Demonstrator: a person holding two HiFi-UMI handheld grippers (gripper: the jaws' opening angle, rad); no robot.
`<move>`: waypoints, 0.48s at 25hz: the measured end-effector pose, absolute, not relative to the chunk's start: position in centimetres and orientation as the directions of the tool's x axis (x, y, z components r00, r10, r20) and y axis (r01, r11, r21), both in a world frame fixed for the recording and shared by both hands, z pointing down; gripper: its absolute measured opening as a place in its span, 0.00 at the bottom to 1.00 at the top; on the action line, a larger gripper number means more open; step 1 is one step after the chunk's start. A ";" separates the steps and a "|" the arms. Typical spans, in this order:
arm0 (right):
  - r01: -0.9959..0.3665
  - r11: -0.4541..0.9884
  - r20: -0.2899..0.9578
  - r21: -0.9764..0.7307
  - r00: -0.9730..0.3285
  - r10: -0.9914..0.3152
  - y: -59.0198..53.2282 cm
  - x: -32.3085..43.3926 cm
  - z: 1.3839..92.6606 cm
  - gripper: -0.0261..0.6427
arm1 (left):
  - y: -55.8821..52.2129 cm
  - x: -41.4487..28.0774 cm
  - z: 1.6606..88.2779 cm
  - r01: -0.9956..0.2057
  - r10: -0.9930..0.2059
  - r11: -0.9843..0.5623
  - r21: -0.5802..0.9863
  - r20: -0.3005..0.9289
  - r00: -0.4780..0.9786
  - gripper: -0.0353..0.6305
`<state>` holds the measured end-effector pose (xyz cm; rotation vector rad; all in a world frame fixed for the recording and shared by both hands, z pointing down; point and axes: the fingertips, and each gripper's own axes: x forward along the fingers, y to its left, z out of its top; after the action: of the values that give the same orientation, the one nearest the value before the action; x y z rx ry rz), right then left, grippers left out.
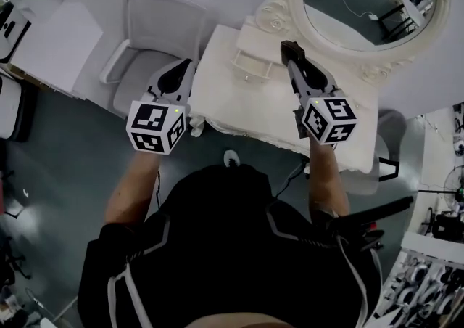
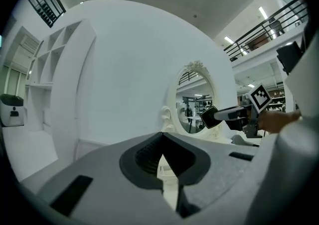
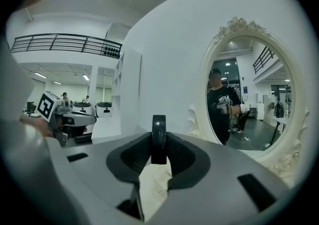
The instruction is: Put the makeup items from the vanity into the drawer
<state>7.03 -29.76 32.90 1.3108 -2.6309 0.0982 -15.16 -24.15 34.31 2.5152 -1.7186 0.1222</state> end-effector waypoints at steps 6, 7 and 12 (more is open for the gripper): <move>-0.745 0.666 0.266 0.027 -0.637 -0.724 -35.4 6.6 35.9 0.18 | -27.8 -13.8 36.0 -0.941 -0.929 -0.338 0.011 0.153 0.336 0.06; -0.736 0.677 0.276 0.025 -0.646 -0.712 -36.1 6.5 36.4 0.18 | -28.3 -13.7 36.3 -0.943 -0.931 -0.332 0.016 0.158 0.330 0.06; -0.683 0.730 0.334 0.019 -0.684 -0.649 -39.1 6.5 39.2 0.18 | -30.5 -13.1 37.9 -0.954 -0.934 -0.296 0.052 0.194 0.301 0.06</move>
<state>6.46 -39.09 39.15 1.0383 -2.6157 0.1525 -13.05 -30.46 37.89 2.4023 -1.7601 0.1889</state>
